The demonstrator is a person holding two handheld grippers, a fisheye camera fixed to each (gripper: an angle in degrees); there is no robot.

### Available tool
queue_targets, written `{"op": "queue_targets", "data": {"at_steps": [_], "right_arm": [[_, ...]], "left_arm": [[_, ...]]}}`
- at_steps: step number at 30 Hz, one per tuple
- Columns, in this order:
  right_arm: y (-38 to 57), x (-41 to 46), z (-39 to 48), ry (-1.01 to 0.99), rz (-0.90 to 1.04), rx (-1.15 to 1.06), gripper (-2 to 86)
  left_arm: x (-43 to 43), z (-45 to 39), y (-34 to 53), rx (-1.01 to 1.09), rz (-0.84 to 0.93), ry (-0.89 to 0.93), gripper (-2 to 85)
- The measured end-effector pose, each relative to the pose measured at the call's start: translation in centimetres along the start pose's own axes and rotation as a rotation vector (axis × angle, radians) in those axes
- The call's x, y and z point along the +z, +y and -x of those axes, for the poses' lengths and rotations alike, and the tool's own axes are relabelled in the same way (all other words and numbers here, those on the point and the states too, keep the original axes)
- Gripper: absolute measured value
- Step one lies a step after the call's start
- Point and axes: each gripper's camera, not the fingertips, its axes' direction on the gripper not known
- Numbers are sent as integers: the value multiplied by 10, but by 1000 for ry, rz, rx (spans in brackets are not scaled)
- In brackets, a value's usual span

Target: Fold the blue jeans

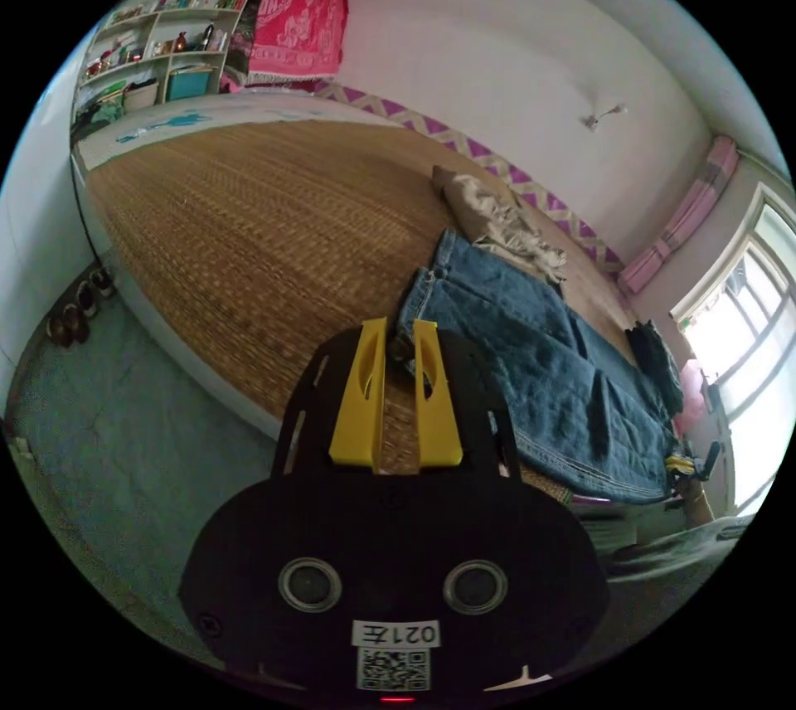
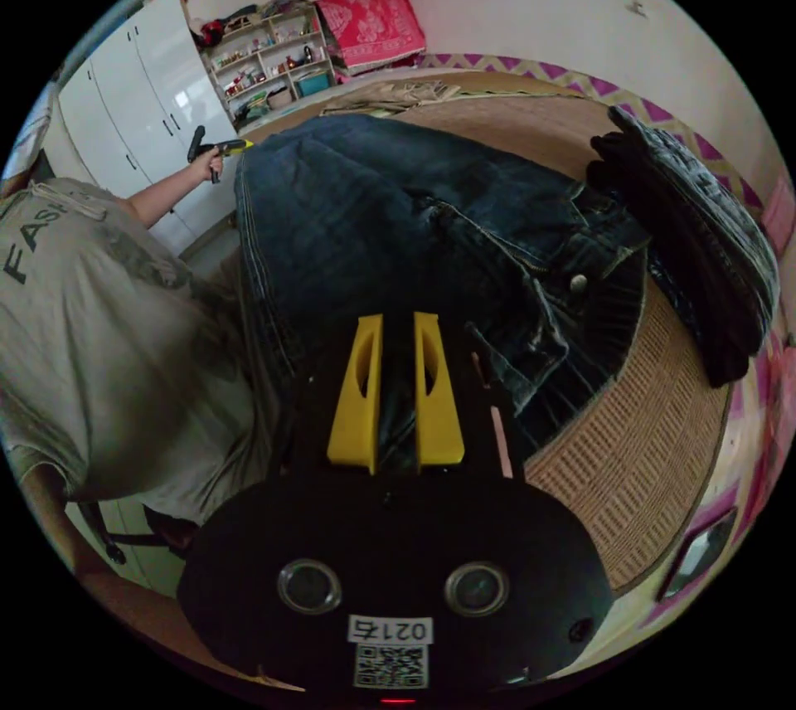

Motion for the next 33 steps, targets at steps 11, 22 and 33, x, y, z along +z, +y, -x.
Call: {"op": "queue_targets", "data": {"at_steps": [11, 22, 33], "right_arm": [[46, -13, -11, 316, 2, 276, 90], [120, -71, -10, 178, -244, 591, 97], [227, -42, -16, -122, -441, 1071, 121]], "left_arm": [[-16, -32, -8, 150, 6, 16, 65], [-21, -48, 8, 82, 72, 32, 82], [-37, -2, 55, -343, 80, 103, 147]]}}
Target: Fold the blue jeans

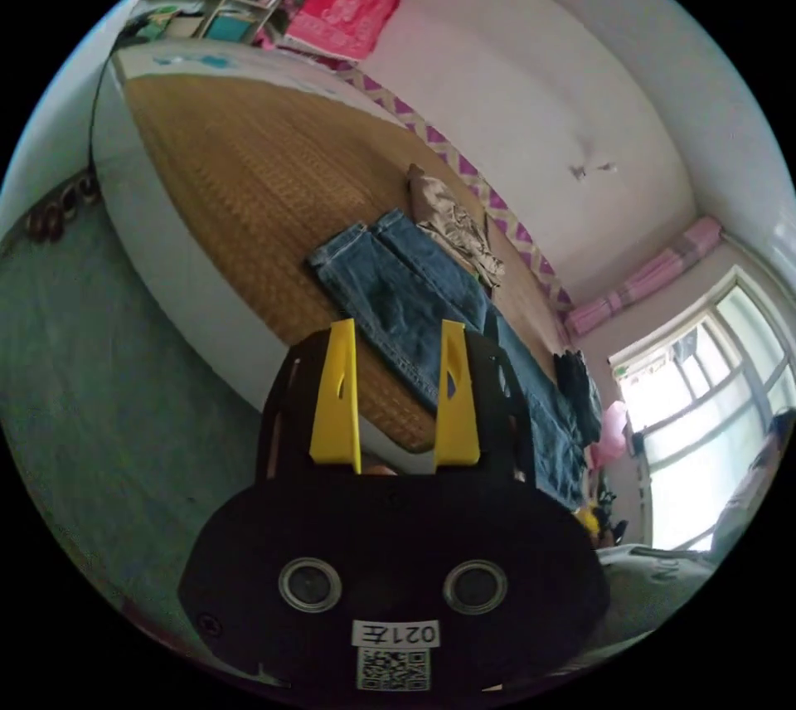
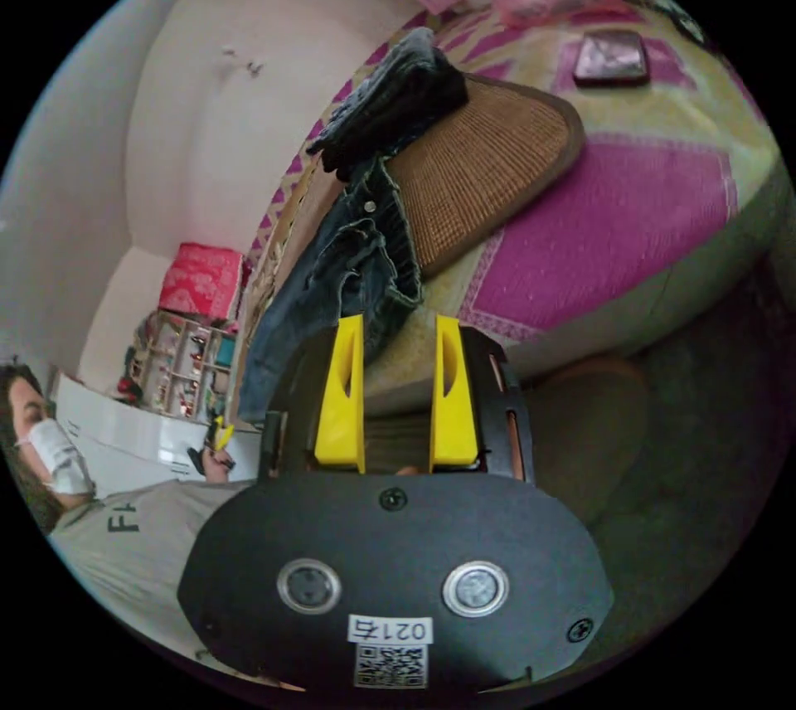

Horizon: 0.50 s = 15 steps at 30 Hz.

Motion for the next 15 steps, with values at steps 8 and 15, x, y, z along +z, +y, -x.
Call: {"op": "queue_targets", "data": {"at_steps": [8, 15], "right_arm": [[-14, 14, -5, -4, -18, 30, 127], [-24, 17, -15, -15, -9, 35, 124]], "left_arm": [[23, 16, -22, -137, 0, 13, 167], [60, 17, -52, -222, 42, -59, 177]]}}
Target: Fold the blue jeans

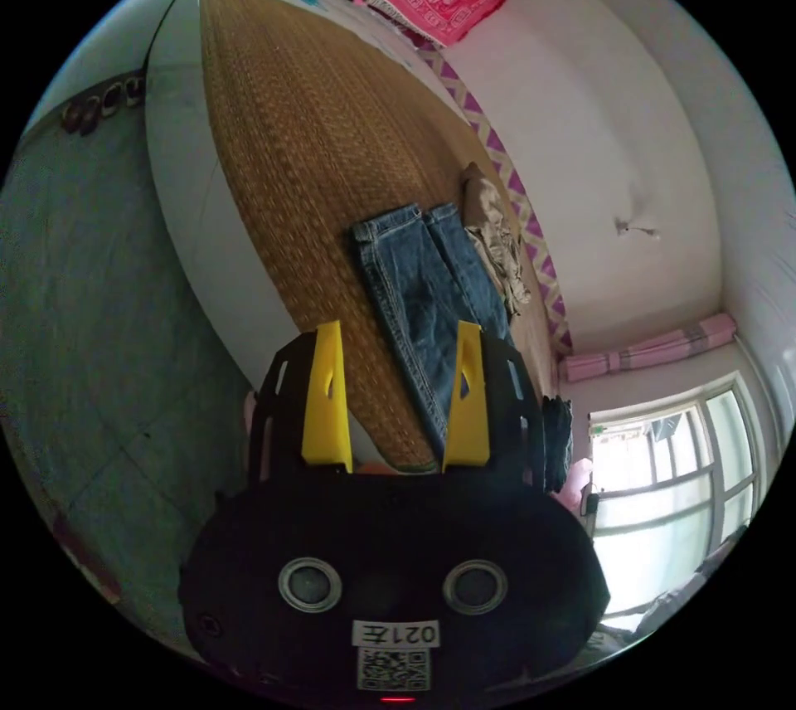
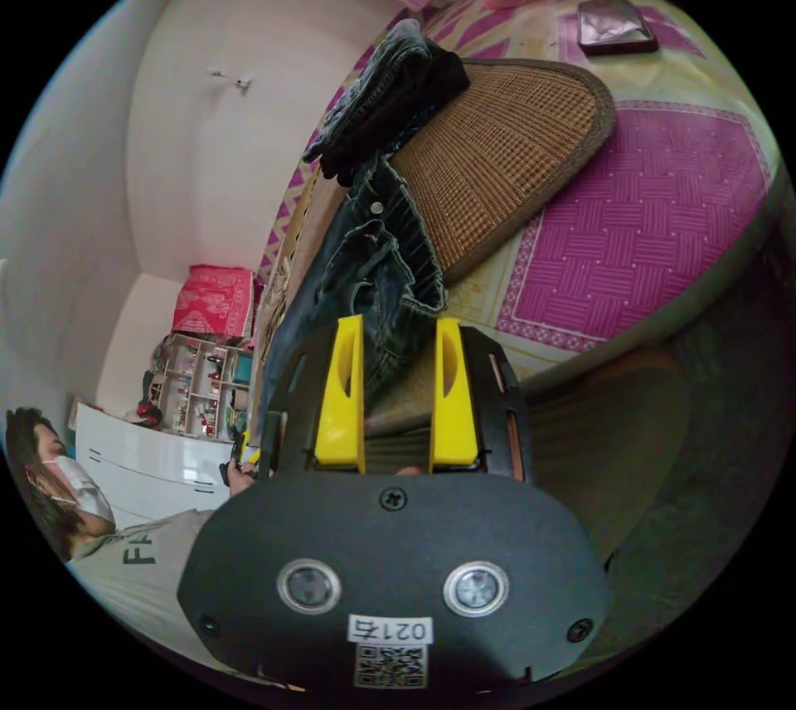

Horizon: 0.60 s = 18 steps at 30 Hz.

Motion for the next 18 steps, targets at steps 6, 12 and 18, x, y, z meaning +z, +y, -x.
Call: {"op": "queue_targets", "data": {"at_steps": [6, 12, 18], "right_arm": [[-2, 2, -4, -9, 3, 15, 122], [-8, 6, -4, -5, 7, 19, 123], [-11, 12, -4, -32, 21, 35, 124]], "left_arm": [[10, -14, -11, -12, 0, -24, 153], [30, -33, -22, 16, 12, -51, 135], [48, -48, -44, 25, 16, -2, 122]]}}
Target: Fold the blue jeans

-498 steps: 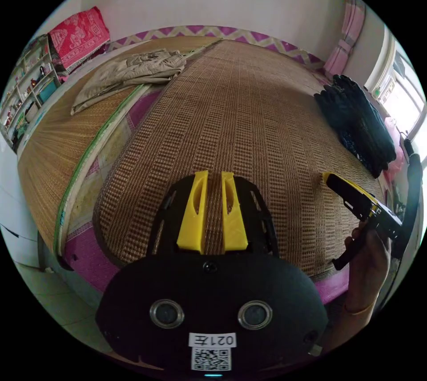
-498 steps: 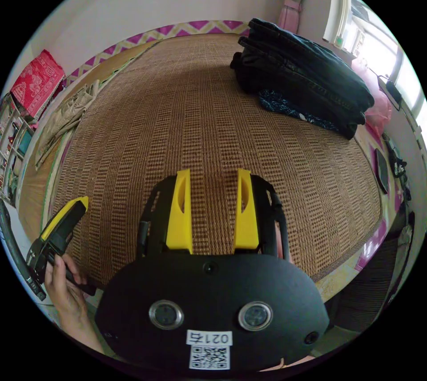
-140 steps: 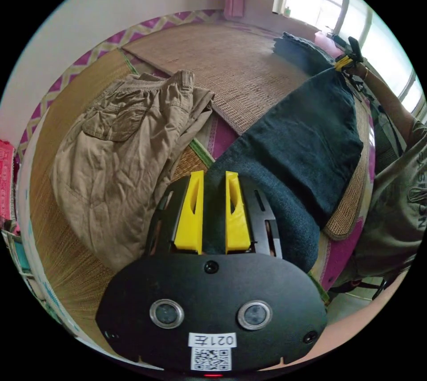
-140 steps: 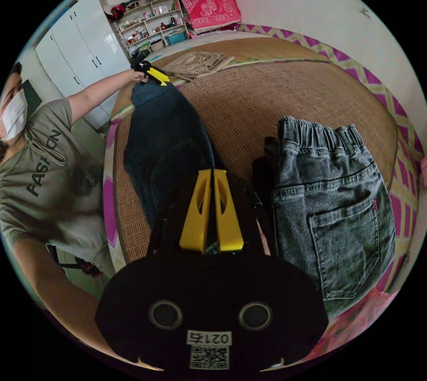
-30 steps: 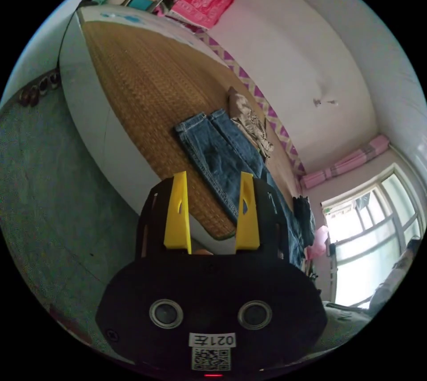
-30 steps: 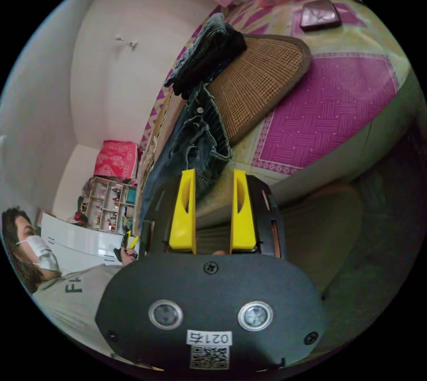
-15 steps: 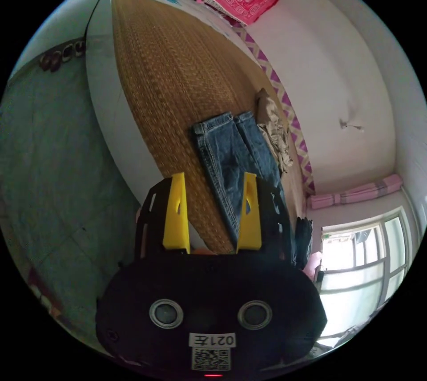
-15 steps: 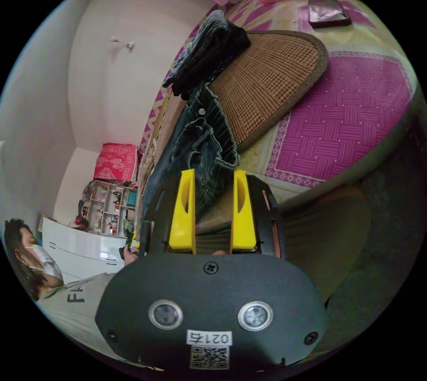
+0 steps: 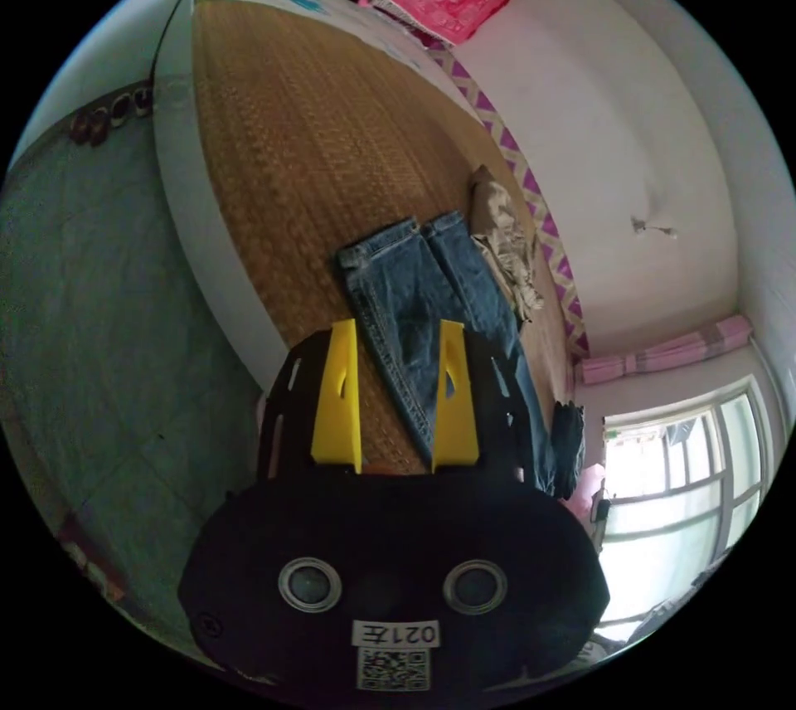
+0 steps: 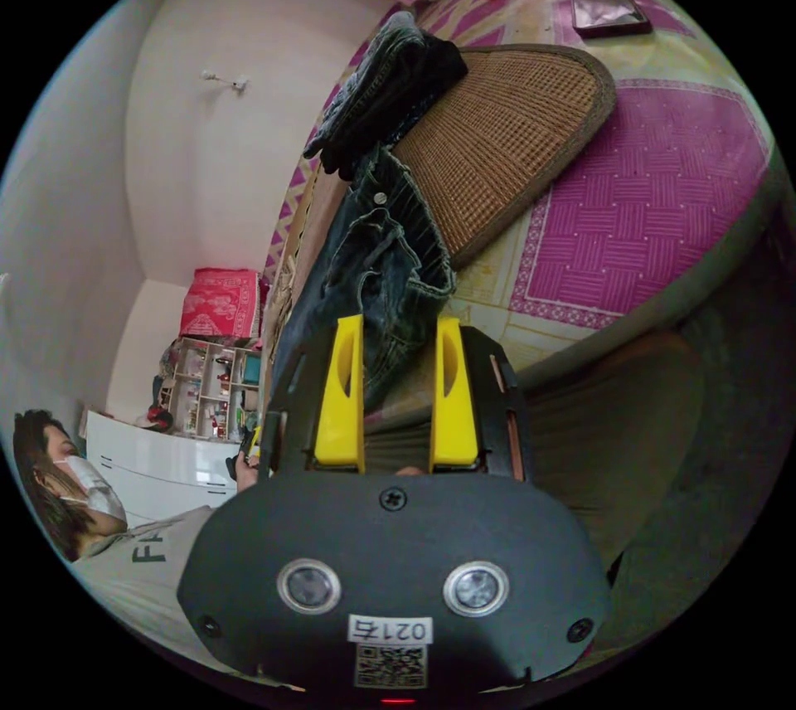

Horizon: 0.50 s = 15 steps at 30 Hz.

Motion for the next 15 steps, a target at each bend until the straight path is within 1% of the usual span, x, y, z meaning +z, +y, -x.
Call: {"op": "queue_targets", "data": {"at_steps": [2, 5, 7, 11, 15], "right_arm": [[1, 2, 0, -7, -2, 6, 120], [0, 7, 1, 4, -5, 7, 107], [-2, 9, 0, -15, -8, 9, 86], [-16, 3, 3, -199, -23, 17, 44], [-54, 0, 42, -340, -25, -71, 49]], "left_arm": [[11, -4, -4, -4, 18, -18, 107], [25, -9, -10, -17, 31, -47, 55], [32, -10, -14, -11, 43, -24, 24], [34, -29, -21, 38, 32, 19, -2], [32, -84, -42, 158, 13, 62, -6]]}}
